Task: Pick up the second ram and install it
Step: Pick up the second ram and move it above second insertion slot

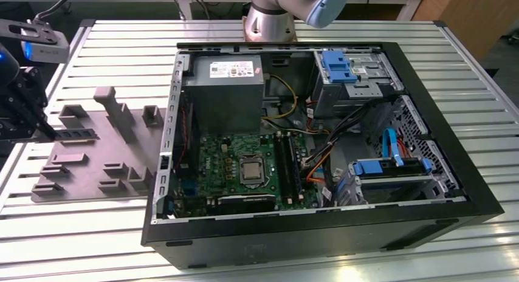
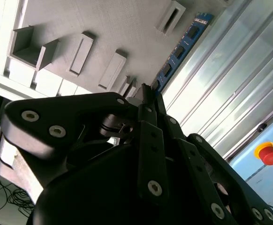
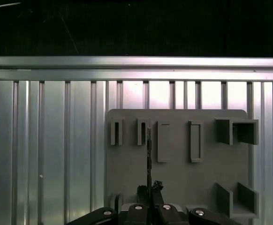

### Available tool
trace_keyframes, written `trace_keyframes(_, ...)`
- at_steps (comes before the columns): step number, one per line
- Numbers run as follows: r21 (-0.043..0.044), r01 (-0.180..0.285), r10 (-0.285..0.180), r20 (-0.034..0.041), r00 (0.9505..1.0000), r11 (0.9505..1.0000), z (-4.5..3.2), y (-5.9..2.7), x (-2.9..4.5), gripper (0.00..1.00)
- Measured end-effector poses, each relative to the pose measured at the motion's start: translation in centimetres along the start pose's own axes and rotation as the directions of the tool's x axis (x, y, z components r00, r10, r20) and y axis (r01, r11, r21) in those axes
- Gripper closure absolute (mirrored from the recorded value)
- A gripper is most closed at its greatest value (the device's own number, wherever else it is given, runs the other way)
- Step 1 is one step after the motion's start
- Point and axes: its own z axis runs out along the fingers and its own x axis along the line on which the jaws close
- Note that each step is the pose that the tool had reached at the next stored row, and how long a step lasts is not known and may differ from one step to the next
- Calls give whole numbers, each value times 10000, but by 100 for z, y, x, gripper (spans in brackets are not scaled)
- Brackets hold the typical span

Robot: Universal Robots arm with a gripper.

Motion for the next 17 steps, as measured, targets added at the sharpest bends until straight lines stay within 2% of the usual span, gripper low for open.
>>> trace_keyframes(17, -1, 1, -1, -1, 10000, 10000, -84, 0, -1, 86)
